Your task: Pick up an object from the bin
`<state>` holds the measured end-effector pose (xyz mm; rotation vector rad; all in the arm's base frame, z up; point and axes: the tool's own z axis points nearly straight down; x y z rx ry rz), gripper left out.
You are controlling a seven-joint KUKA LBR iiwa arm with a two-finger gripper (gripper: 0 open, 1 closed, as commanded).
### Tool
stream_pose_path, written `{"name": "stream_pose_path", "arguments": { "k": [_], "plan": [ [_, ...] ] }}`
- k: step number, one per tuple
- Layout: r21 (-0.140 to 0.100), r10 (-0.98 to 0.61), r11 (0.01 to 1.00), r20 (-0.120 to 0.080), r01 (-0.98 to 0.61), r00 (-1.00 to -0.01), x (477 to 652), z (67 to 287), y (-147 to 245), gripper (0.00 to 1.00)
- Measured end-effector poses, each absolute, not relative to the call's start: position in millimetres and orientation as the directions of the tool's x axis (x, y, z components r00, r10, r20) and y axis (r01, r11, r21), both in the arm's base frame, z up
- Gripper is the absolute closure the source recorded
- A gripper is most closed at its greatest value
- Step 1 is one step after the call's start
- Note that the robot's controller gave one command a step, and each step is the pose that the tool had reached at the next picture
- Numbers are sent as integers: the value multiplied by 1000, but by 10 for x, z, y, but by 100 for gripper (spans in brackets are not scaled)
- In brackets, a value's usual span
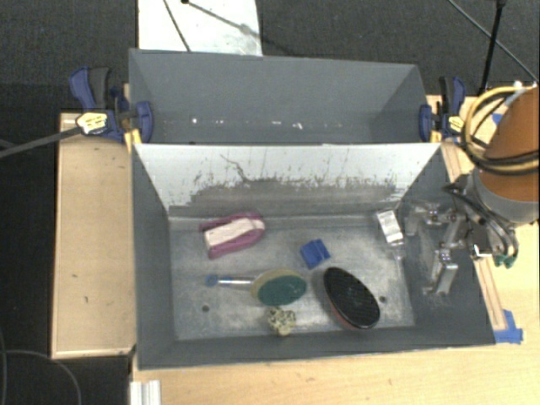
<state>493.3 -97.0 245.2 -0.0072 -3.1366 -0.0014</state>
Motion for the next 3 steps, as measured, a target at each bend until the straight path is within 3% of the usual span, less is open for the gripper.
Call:
{"name": "stream_pose_path", "arguments": {
  "k": [1, 2, 3],
  "plan": [
    [0, -13, 1000, -1, -13, -1000, 5471, 868, -512, 0],
    [-5, -41, 999, -58, -41, -998, 5048, 822, -100, 0],
    [1, 41, 999, -21, 41, -999, 4954, 785, 443, 0]
  ]
}}
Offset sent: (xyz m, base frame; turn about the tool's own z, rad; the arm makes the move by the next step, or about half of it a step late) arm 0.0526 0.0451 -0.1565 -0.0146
